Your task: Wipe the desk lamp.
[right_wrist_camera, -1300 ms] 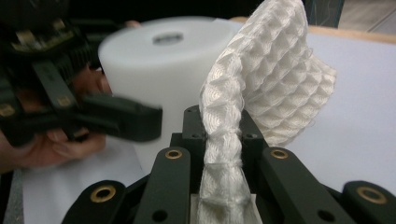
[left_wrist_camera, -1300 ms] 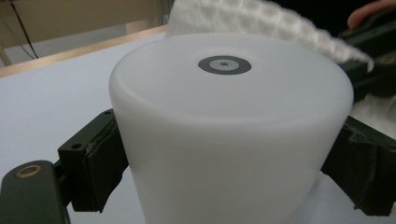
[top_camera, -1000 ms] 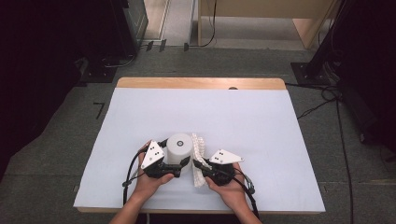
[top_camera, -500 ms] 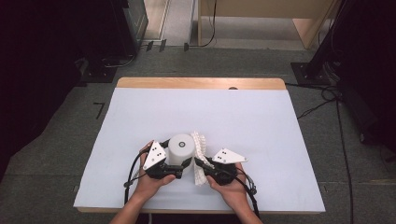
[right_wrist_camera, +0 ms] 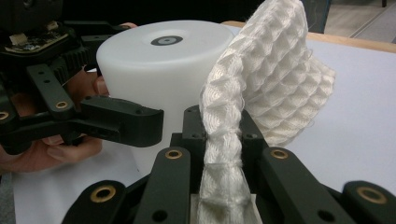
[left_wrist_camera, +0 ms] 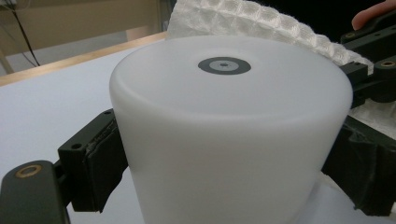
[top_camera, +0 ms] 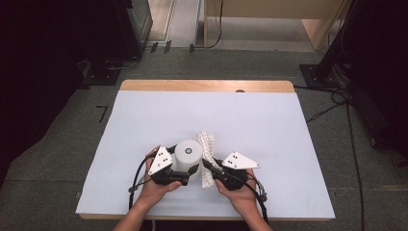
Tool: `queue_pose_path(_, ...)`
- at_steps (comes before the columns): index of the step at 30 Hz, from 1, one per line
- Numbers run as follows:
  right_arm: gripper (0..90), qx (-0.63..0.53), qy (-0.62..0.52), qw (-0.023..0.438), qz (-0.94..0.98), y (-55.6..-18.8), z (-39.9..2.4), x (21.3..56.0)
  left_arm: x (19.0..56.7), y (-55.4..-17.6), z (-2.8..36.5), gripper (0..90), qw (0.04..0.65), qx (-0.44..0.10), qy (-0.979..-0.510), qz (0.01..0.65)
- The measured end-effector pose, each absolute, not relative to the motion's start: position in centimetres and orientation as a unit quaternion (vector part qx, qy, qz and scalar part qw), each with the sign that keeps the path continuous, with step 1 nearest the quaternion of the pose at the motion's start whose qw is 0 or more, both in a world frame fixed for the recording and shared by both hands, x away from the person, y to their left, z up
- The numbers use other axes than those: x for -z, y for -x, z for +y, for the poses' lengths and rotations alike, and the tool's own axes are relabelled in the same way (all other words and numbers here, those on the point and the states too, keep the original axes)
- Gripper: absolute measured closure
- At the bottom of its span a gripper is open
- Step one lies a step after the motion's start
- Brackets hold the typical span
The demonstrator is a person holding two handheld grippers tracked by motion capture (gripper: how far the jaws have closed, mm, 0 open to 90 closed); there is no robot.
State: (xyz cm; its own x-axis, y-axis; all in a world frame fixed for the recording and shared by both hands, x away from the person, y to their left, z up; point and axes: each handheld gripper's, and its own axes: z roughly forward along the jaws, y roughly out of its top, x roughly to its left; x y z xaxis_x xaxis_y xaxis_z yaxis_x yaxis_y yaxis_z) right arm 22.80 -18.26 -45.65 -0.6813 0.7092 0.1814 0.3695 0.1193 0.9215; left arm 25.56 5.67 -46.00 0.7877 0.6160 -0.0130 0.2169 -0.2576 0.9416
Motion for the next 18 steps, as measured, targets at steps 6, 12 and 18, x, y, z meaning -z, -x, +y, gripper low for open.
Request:
queue_pose_path(6, 79.0, -0.524, -0.373, 0.124, 0.756, -23.2, -17.3, 47.7, 45.3, -25.6, 6.4, 8.9, 0.567, -0.186, -0.753, 0.277)
queue_pose_path(12, 78.9, -0.529, -0.373, 0.129, 0.751, -23.2, -17.4, 47.0, 45.9, -25.6, 6.2, 8.9, 0.560, -0.185, -0.760, 0.274)
queue_pose_path(18, 78.8, -0.545, -0.375, 0.139, 0.737, -23.0, -18.3, 45.7, 46.0, -25.3, 5.7, 9.0, 0.559, -0.191, -0.761, 0.268)
